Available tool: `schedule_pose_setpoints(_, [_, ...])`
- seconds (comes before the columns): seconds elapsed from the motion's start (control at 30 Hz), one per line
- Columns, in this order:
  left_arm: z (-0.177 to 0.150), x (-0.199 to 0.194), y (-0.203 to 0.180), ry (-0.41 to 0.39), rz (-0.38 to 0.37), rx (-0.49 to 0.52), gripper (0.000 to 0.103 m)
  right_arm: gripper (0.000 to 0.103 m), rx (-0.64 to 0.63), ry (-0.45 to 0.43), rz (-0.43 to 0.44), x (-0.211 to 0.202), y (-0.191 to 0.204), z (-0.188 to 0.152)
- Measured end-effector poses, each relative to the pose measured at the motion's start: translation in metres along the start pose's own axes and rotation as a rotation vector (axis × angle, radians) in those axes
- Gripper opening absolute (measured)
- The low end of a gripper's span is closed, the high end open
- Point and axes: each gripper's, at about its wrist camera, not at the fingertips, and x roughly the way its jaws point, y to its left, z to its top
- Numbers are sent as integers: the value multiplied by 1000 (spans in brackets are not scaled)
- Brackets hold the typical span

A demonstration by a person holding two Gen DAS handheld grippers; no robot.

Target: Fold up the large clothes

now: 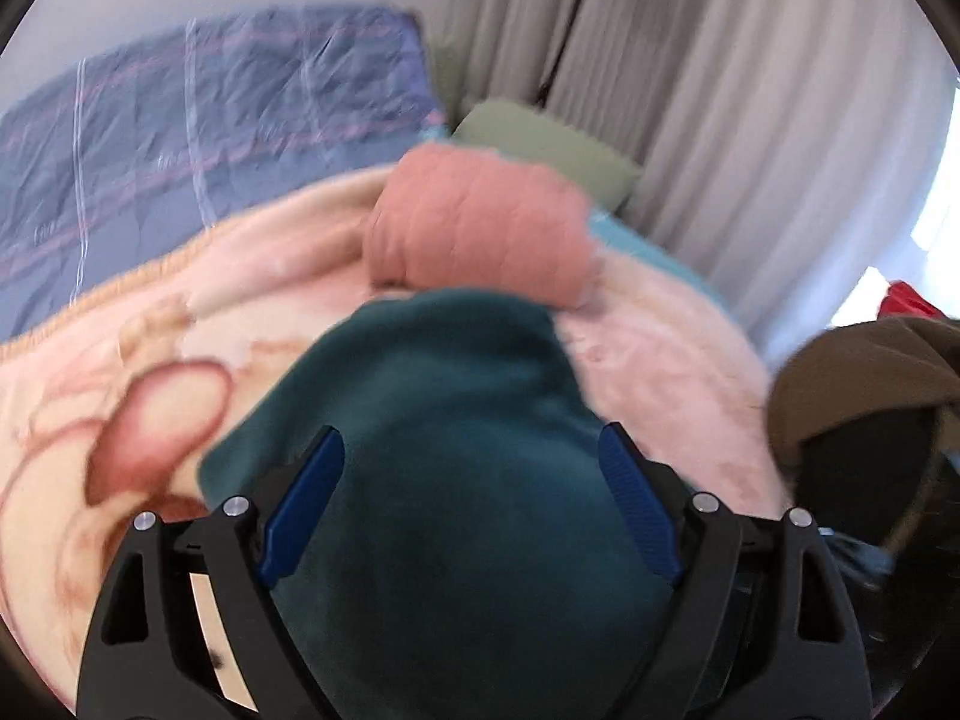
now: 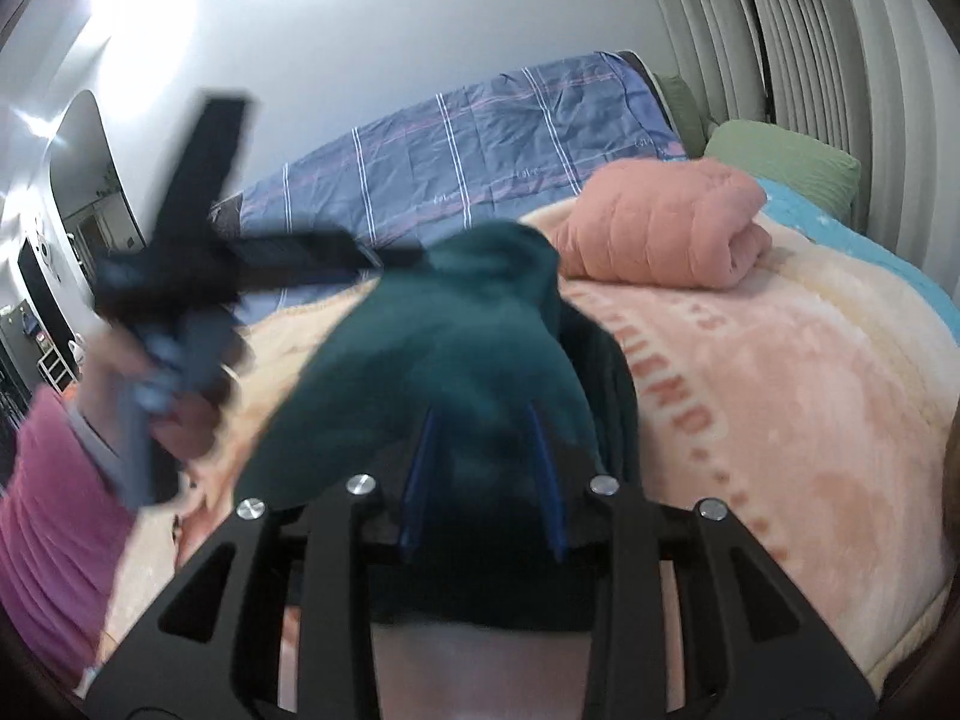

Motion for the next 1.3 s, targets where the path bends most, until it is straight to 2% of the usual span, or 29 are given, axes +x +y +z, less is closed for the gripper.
schedule_pose_setpoints(0.1, [-19,-24,-7,-27,-20,82,86,32,17,50,-34,27,-7,-10])
schedule_pose_setpoints(0.17, [-37,-24,-10,2,-59,120,86,31,30,60,-46,42,-17,-14])
schedule_pose_setpoints(0.23, [-57,-7,-14,57,4,174,90,30,12,44,-69,50,-21,-14])
schedule_pose_setpoints(0.27, [-69,11,-10,48,12,159,101,30,7,59,-91,55,-23,-14])
schedule_pose_setpoints(0.33, [-76,33,1,73,-52,96,102,30,8,98,-120,75,-35,-19])
schedule_pose_setpoints(0.4, [-75,50,-5,44,-30,103,102,30,62,113,-107,88,-53,-20])
schedule_pose_setpoints(0.47, [-70,62,-20,38,29,133,102,30,90,133,-98,96,-68,-16])
schedule_pose_setpoints(0.57, [-66,61,-30,26,70,151,102,30,120,168,-92,94,-74,-7])
schedule_pose_setpoints(0.6, [-67,56,-29,9,65,148,102,38,122,167,-95,89,-72,-4])
schedule_pose_setpoints(0.63, [-69,50,-28,-8,56,142,102,55,143,171,-125,80,-70,-3])
schedule_pose_setpoints(0.7, [-73,36,-18,-54,26,111,102,64,228,159,-110,61,-73,-5])
schedule_pose_setpoints(0.73, [-74,29,-15,-66,20,97,102,76,288,133,-57,45,-77,-9])
schedule_pose_setpoints(0.83, [-71,20,-7,-60,6,55,102,88,399,78,-10,11,-85,-25])
schedule_pose_setpoints(1.03, [-69,24,-12,-52,11,90,102,97,676,185,138,-3,-98,-64])
schedule_pose_setpoints(1.13, [-71,24,-17,-55,29,113,102,98,787,203,161,-5,-98,-75])
schedule_pose_setpoints(1.2, [-70,26,-17,-47,30,117,102,98,843,233,197,0,-97,-79])
schedule_pose_setpoints(1.3, [-68,27,-15,-37,25,113,102,98,852,252,214,6,-93,-76])
